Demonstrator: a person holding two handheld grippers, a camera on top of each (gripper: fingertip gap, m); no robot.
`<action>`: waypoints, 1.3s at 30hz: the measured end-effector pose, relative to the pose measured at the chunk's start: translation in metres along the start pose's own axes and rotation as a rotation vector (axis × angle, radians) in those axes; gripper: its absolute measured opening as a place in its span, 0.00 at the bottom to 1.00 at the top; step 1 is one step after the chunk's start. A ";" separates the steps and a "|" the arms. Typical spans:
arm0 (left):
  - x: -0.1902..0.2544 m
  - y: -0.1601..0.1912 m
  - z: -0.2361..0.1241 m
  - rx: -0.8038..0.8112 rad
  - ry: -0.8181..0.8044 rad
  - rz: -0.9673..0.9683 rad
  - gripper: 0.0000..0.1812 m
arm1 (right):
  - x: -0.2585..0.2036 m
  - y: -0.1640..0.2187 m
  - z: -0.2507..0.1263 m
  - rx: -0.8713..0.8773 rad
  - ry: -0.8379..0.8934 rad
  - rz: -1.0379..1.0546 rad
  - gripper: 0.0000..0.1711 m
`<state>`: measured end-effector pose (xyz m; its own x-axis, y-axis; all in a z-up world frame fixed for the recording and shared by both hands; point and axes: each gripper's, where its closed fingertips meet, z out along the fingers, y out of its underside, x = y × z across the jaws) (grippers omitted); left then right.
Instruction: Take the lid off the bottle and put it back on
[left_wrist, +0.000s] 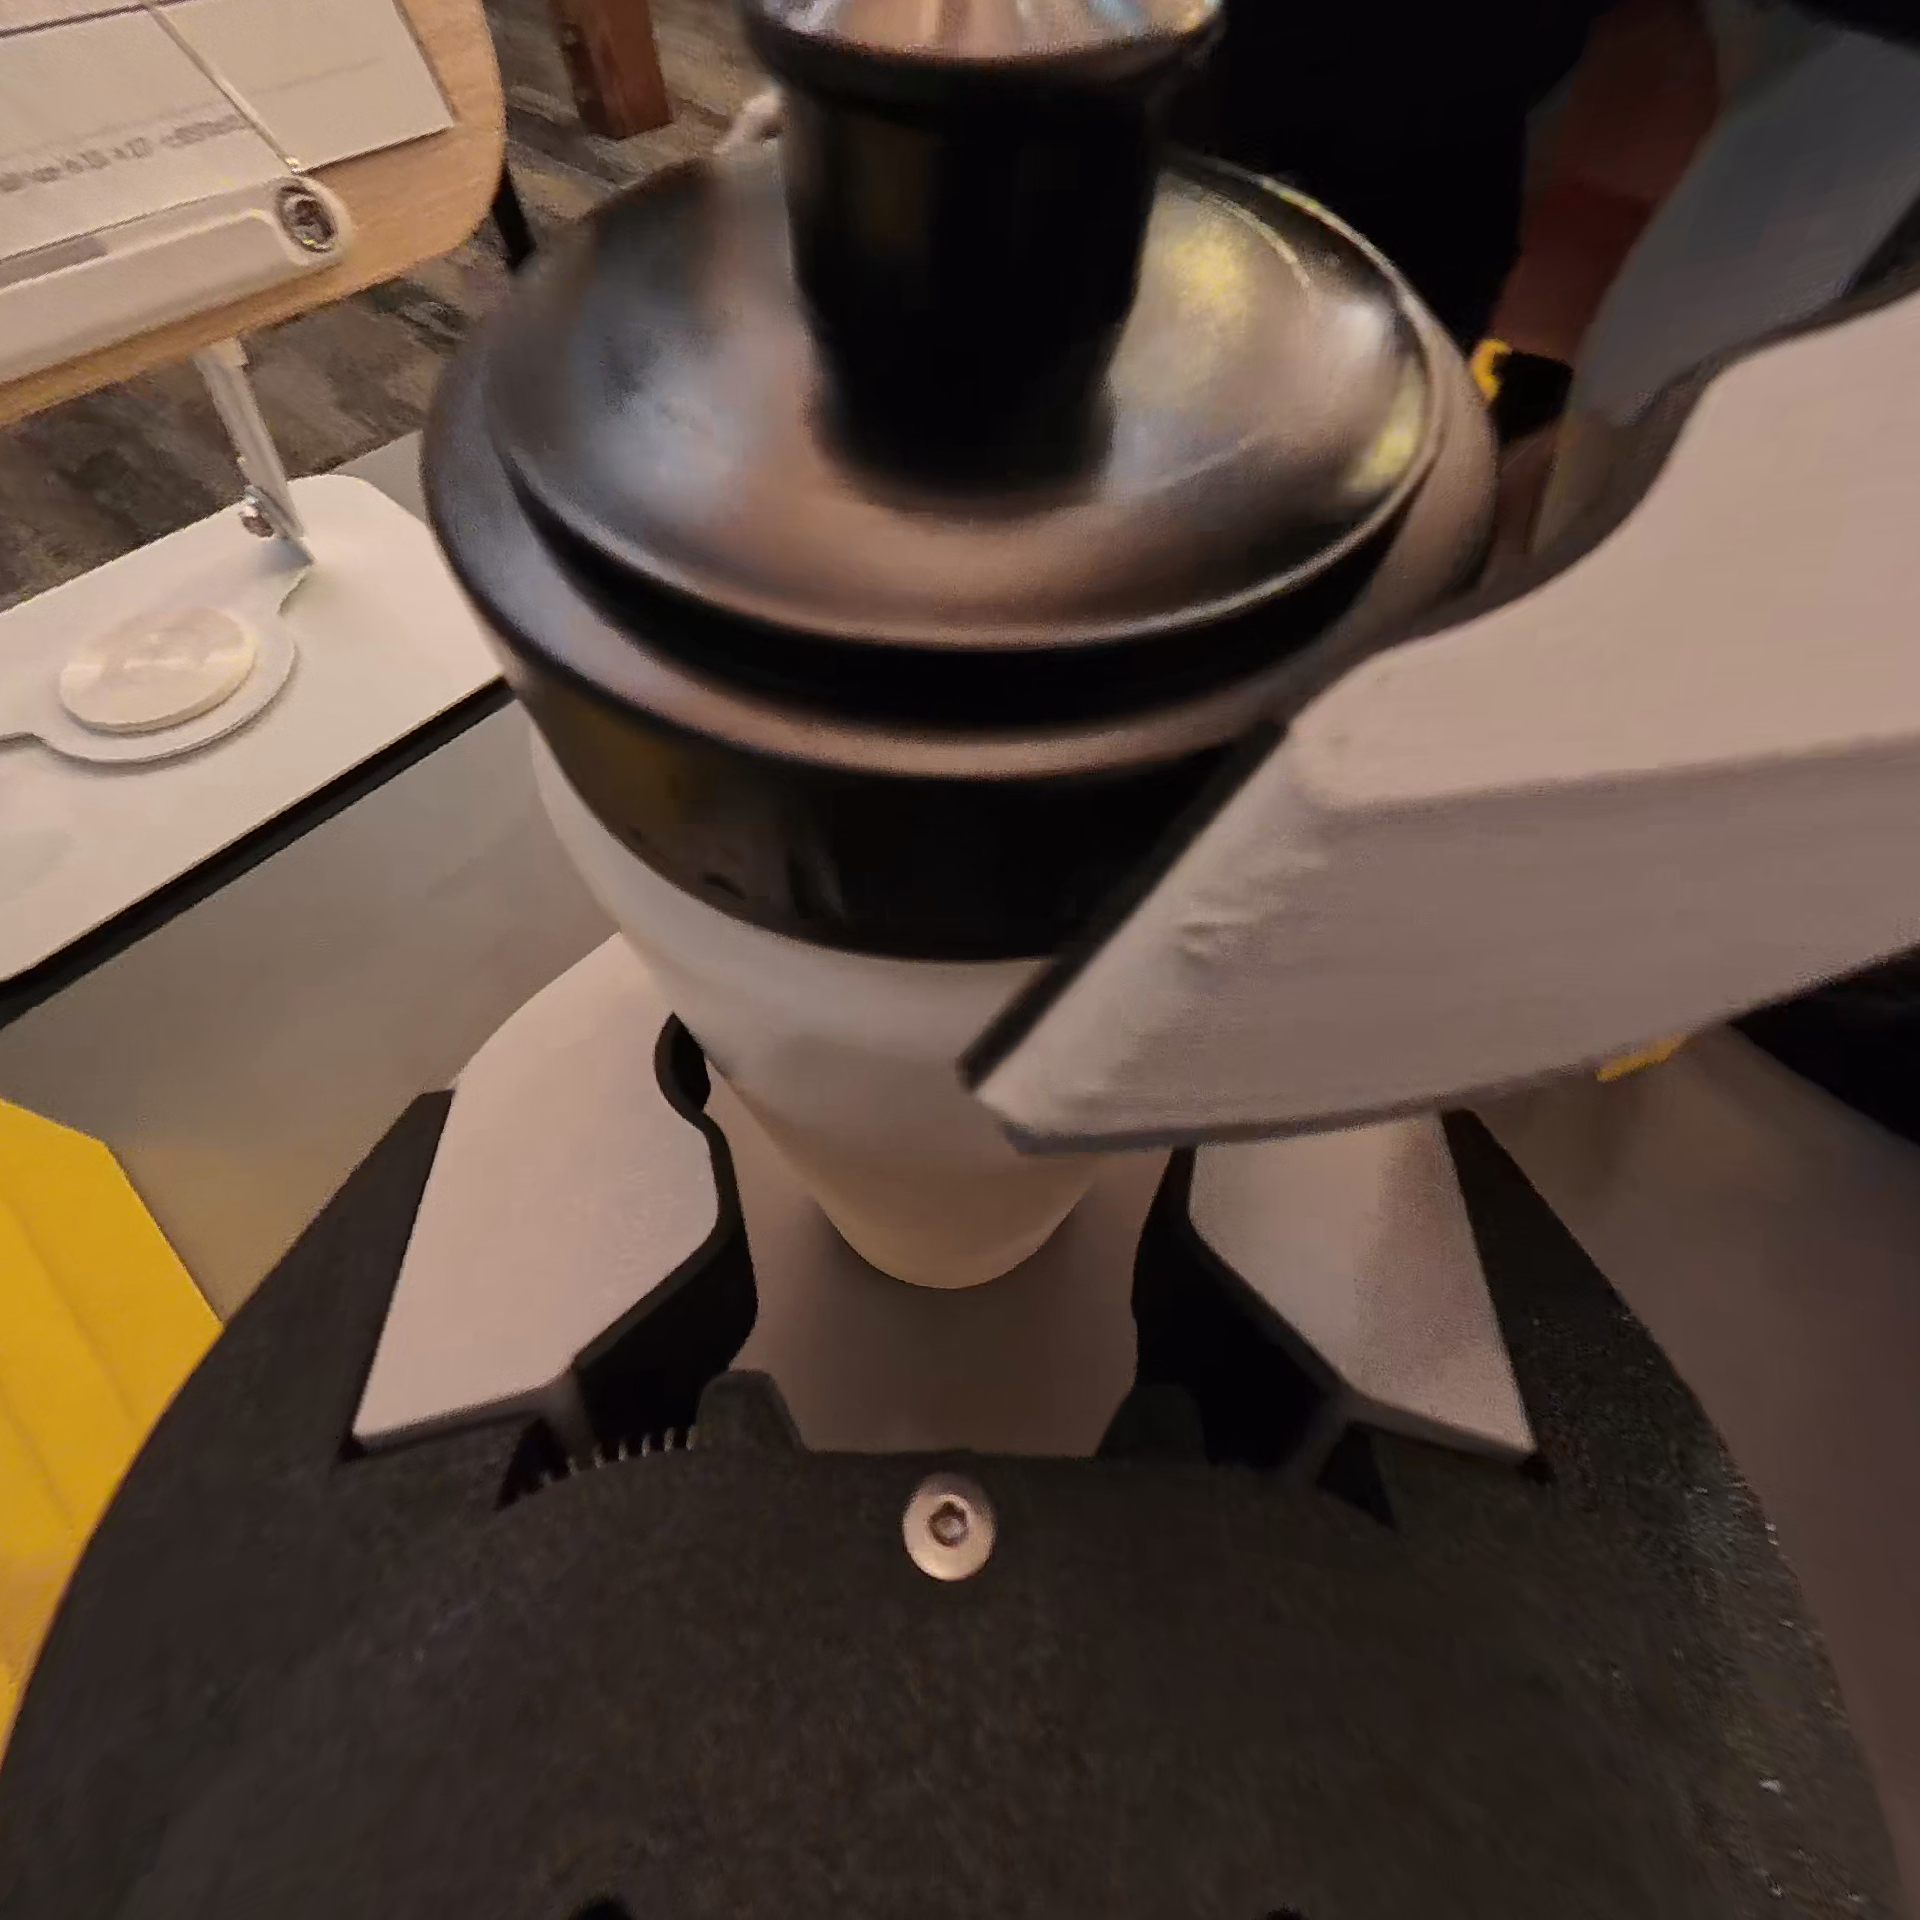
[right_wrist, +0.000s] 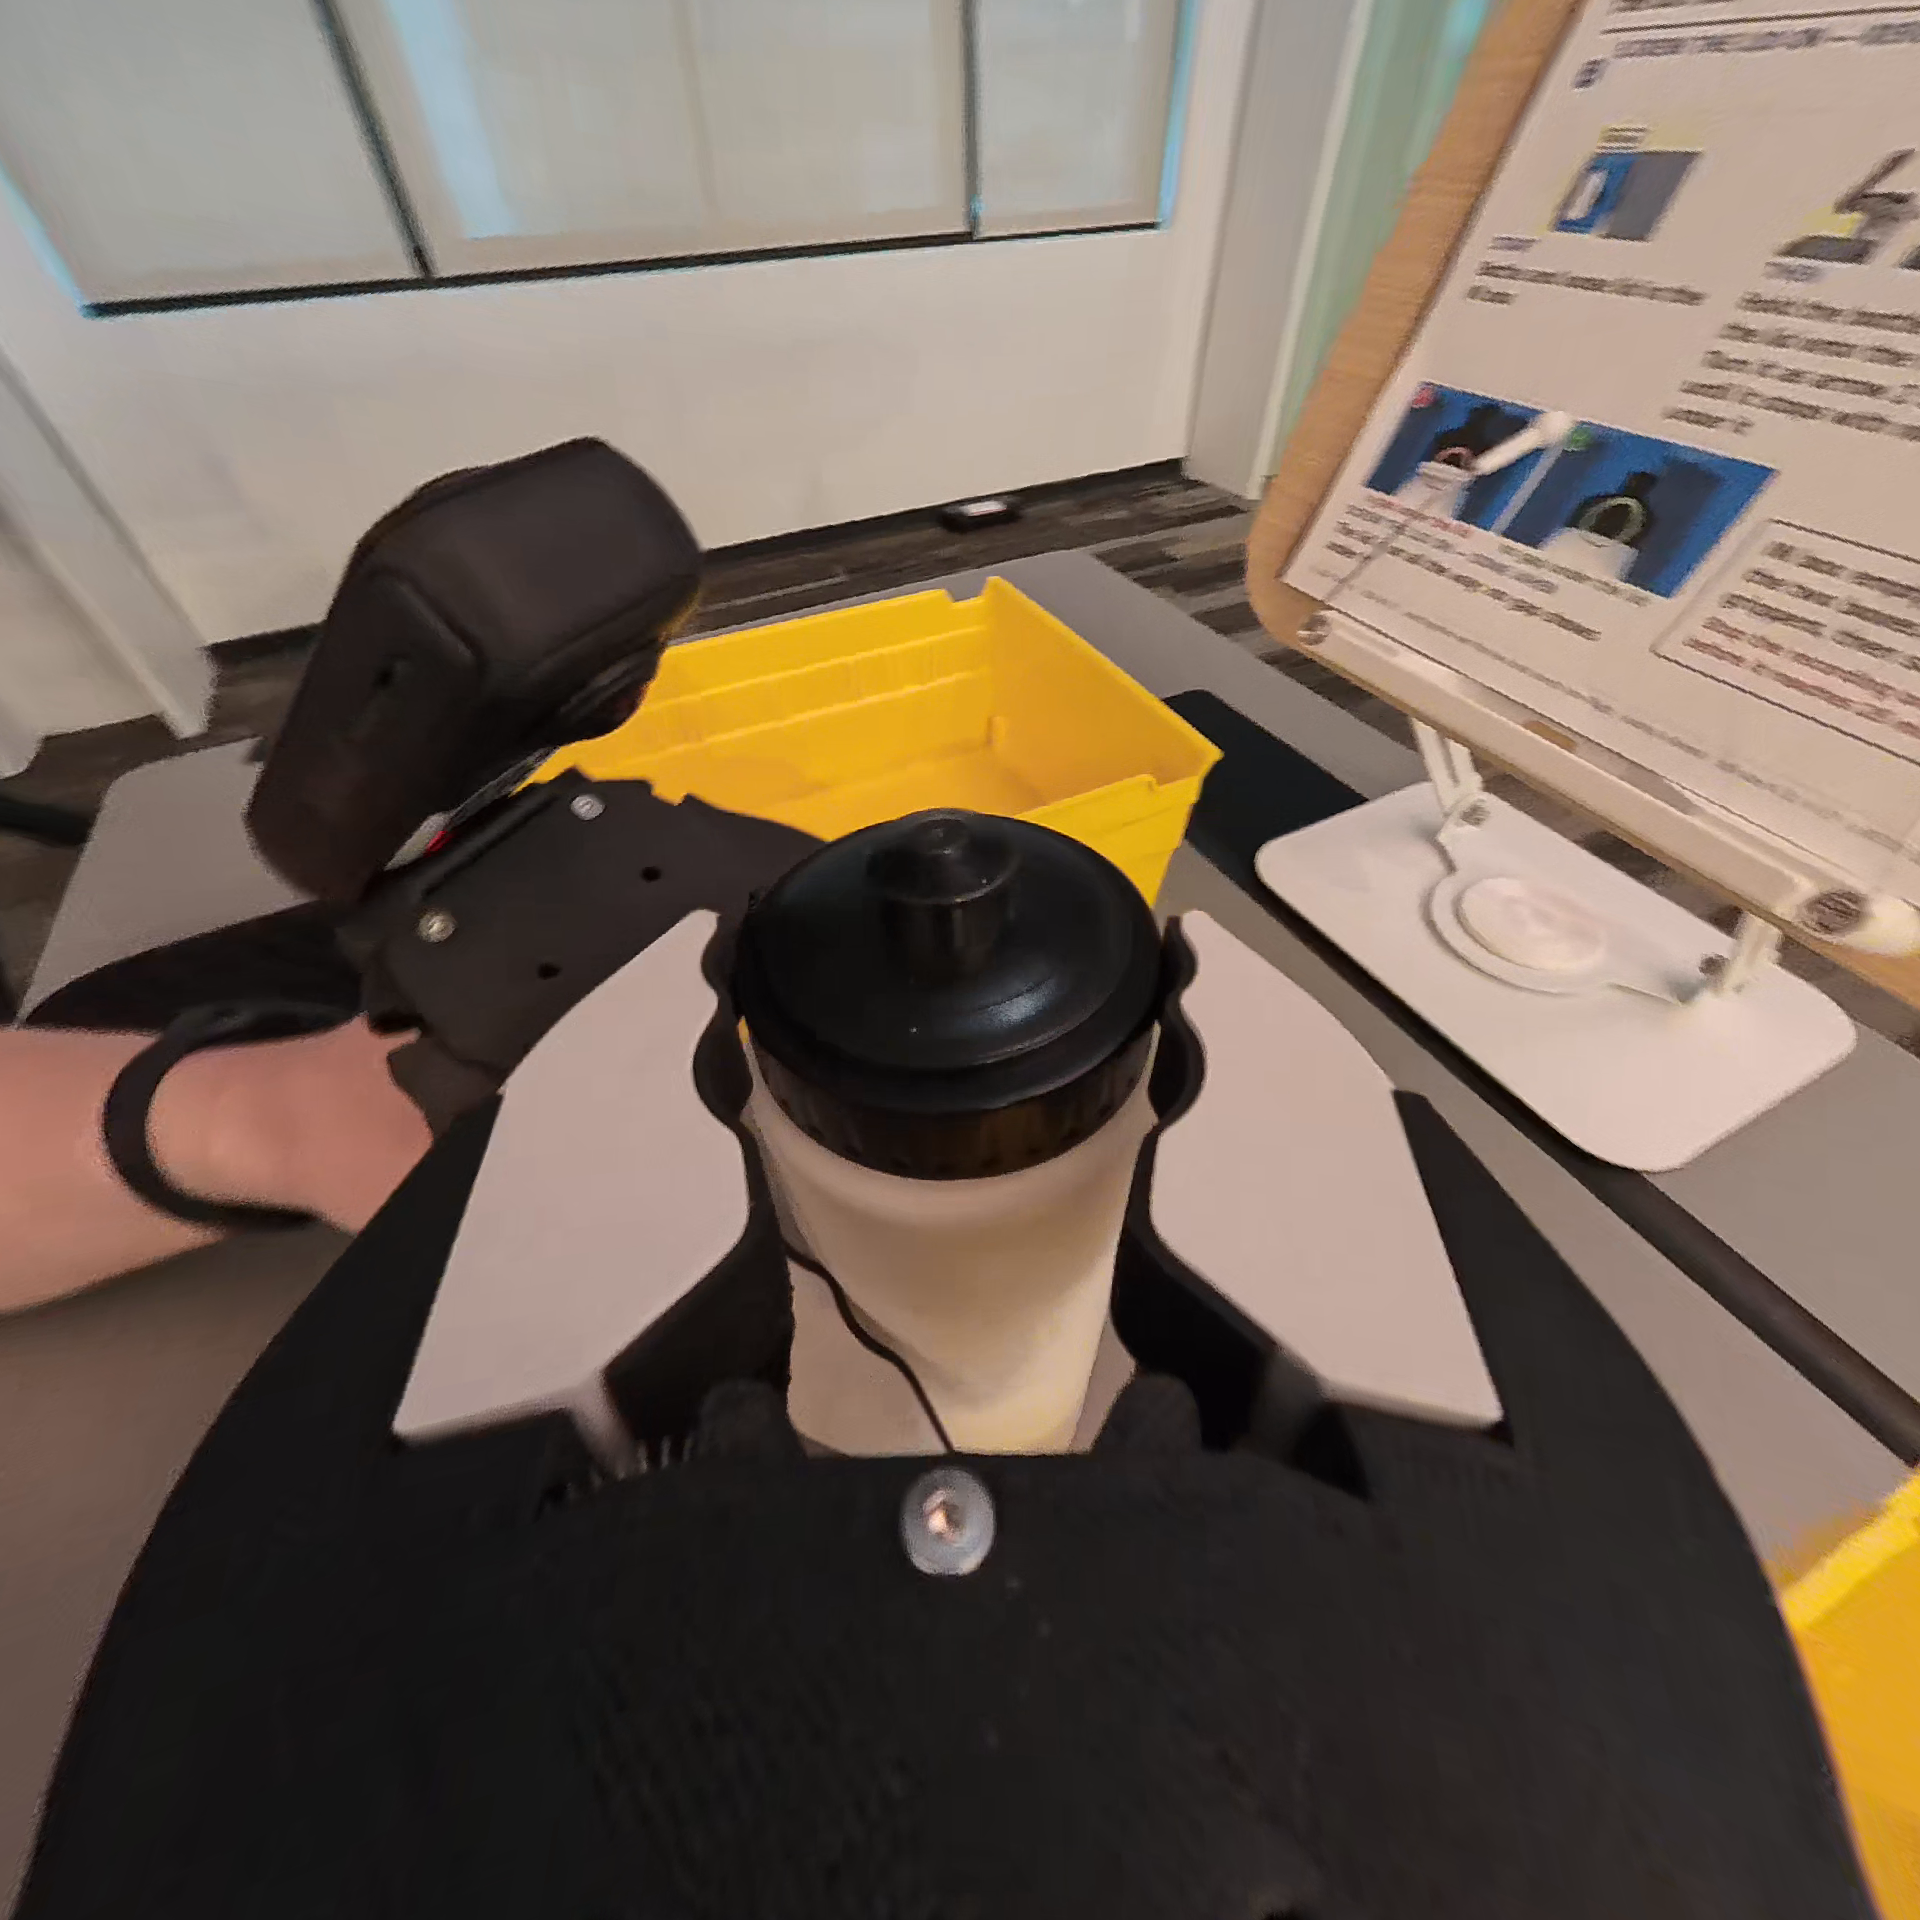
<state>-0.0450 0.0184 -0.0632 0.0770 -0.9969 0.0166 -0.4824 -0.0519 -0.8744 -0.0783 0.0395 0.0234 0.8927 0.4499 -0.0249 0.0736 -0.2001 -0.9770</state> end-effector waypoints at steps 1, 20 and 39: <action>-0.002 -0.001 0.000 0.007 -0.016 -0.010 0.50 | 0.002 0.000 0.001 0.004 0.054 0.006 0.45; 0.018 0.002 0.000 -0.038 0.099 0.082 0.51 | -0.013 0.002 -0.010 -0.047 -0.165 -0.096 0.48; 0.008 0.003 -0.001 -0.042 0.046 0.046 0.51 | -0.006 0.001 -0.012 -0.044 -0.141 -0.068 0.44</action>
<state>-0.0464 0.0098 -0.0650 0.0145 -0.9999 -0.0002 -0.5208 -0.0074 -0.8536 -0.0786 0.0265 0.0254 0.8140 0.5809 0.0080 0.1535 -0.2017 -0.9673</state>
